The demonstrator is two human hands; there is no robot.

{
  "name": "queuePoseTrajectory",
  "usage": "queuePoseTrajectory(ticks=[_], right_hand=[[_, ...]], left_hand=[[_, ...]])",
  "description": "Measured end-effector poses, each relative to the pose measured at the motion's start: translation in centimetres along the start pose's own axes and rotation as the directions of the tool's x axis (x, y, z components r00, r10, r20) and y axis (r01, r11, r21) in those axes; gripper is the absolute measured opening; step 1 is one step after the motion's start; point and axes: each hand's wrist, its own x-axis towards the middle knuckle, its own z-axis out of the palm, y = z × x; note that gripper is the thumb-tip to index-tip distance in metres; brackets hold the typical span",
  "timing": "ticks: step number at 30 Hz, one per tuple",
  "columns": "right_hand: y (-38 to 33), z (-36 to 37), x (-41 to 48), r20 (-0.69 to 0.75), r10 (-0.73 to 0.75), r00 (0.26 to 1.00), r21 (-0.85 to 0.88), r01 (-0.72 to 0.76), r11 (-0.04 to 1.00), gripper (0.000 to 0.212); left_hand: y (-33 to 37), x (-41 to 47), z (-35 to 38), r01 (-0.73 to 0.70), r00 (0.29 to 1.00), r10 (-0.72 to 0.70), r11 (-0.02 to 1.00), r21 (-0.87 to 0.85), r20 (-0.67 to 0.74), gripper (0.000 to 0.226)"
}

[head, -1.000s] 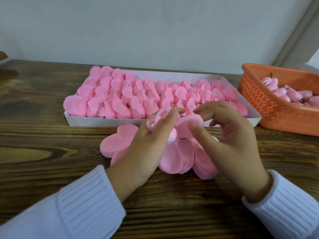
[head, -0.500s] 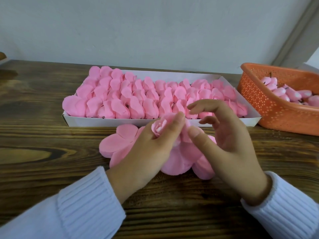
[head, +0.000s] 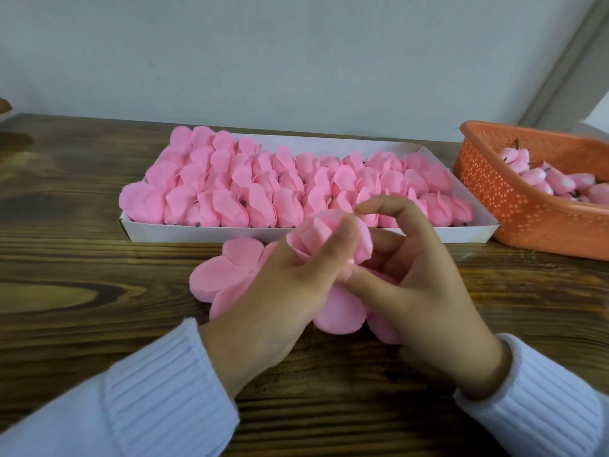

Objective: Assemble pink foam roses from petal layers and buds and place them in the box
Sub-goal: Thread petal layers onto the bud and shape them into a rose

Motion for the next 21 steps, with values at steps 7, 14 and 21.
queuePoseTrajectory(ticks=[7,14,21], right_hand=[[-0.2,-1.7,0.9,0.147,0.163,0.975,0.211,-0.192,0.958,0.048],[-0.1,-2.3,0.9,0.307,0.224,0.925,0.2,-0.293,0.935,0.058],[-0.2,-2.3,0.9,0.271,0.284,0.92,0.168,-0.336,0.927,0.061]], left_hand=[[0.8,0.1,-0.9,-0.047,0.955,0.01,0.992,0.117,0.297,0.065],[0.6,0.3,-1.2,-0.063,0.974,0.005,0.966,0.253,0.225,0.04],[0.8,0.0,-0.8,-0.084,0.973,0.028,0.967,0.239,0.23,0.029]])
